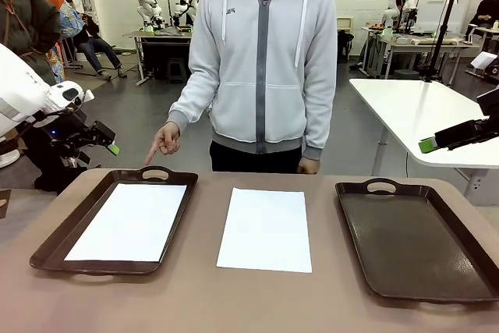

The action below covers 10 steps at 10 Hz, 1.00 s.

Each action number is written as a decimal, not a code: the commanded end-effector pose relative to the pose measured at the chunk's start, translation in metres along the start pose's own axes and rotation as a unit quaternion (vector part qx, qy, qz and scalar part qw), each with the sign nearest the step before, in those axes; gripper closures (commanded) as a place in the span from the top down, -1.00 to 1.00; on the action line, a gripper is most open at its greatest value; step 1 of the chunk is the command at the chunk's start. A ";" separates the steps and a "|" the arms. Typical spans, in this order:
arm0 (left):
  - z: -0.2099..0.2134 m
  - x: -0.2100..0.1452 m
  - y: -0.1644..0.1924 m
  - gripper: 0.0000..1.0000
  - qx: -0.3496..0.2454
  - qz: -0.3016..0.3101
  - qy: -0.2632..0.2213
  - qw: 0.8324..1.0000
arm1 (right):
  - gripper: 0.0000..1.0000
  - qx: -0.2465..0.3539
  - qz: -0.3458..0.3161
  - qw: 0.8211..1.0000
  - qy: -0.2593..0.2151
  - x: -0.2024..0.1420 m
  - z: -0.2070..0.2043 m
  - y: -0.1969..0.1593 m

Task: Sort the A4 documents.
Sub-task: Place the A4 Paper in the designated Handle tray.

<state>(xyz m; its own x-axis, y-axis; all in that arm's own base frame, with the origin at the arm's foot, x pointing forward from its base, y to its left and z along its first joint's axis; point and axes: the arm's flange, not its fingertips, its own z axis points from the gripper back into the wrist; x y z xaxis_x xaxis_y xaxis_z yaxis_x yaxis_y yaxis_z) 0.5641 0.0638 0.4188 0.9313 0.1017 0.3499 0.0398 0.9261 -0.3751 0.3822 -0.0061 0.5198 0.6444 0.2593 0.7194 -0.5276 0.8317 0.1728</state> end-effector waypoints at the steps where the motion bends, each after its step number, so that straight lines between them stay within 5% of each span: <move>1: -0.007 -0.015 0.003 1.00 -0.011 0.017 -0.006 1.000 | 1.00 0.008 0.000 1.000 -0.002 -0.001 -0.001 -0.001; 10: 0.000 0.000 0.000 1.00 0.000 0.000 0.000 1.000 | 1.00 0.008 0.000 1.000 -0.002 -0.001 -0.001 -0.001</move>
<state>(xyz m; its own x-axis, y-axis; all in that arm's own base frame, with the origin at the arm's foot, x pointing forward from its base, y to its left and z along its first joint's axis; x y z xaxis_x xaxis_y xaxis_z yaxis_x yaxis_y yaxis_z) 0.5621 0.0634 0.4182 0.9305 0.1132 0.3484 0.0321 0.9221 -0.3855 0.3822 -0.0061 0.5198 0.6444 0.2593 0.7194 -0.5276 0.8317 0.1728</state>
